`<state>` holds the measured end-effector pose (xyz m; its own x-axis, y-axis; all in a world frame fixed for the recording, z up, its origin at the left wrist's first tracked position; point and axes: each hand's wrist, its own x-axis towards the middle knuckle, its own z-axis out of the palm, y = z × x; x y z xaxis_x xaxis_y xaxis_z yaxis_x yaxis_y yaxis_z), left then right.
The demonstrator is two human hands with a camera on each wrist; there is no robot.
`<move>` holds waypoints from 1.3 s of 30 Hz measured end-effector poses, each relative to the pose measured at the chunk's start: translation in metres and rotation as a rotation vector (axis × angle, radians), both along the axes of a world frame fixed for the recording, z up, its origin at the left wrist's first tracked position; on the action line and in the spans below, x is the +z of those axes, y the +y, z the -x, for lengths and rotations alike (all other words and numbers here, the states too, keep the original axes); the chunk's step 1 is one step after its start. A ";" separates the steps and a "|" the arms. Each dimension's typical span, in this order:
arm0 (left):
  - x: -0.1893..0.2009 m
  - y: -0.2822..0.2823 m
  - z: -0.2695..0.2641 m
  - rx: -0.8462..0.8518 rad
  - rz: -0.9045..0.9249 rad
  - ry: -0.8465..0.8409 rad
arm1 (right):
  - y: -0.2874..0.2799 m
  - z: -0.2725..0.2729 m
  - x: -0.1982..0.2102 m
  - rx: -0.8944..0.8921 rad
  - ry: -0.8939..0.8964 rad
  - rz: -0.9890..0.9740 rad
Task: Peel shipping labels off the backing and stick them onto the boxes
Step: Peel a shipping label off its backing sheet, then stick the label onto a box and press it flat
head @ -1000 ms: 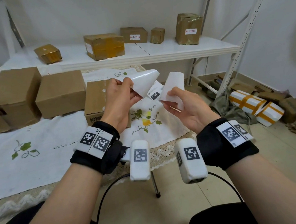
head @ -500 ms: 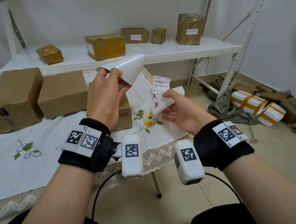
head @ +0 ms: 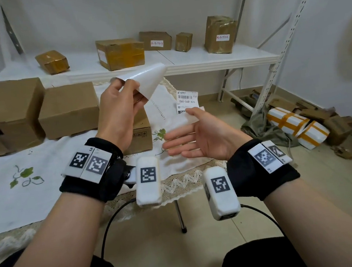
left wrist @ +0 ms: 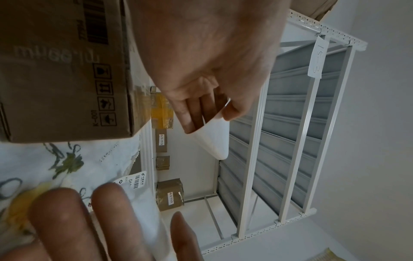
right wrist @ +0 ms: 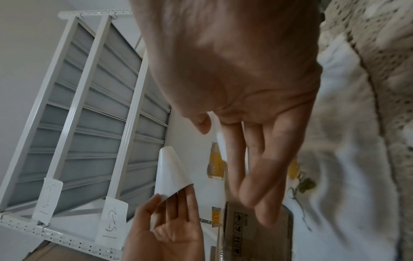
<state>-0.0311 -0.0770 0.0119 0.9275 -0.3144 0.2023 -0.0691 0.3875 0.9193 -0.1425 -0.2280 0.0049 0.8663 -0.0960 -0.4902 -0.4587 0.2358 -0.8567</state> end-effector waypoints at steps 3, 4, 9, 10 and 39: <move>0.001 0.001 0.002 -0.002 -0.003 0.002 | 0.002 0.004 0.002 0.049 -0.013 -0.021; 0.001 0.002 0.003 -0.003 -0.004 0.002 | 0.003 0.006 0.003 0.062 -0.022 -0.023; 0.003 0.007 0.000 -0.003 -0.025 -0.020 | 0.005 0.006 0.008 0.025 -0.159 -0.017; 0.004 0.009 -0.001 -0.006 -0.033 -0.029 | 0.004 0.005 0.008 -0.024 -0.203 -0.021; -0.011 0.056 -0.046 -0.020 -0.113 0.065 | 0.064 -0.077 -0.003 -0.295 -0.143 0.022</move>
<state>0.0151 -0.0212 0.0006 0.9309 -0.3501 0.1042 -0.0015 0.2815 0.9596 -0.0651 -0.1645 0.0017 0.8592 -0.3625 -0.3610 -0.2484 0.3214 -0.9138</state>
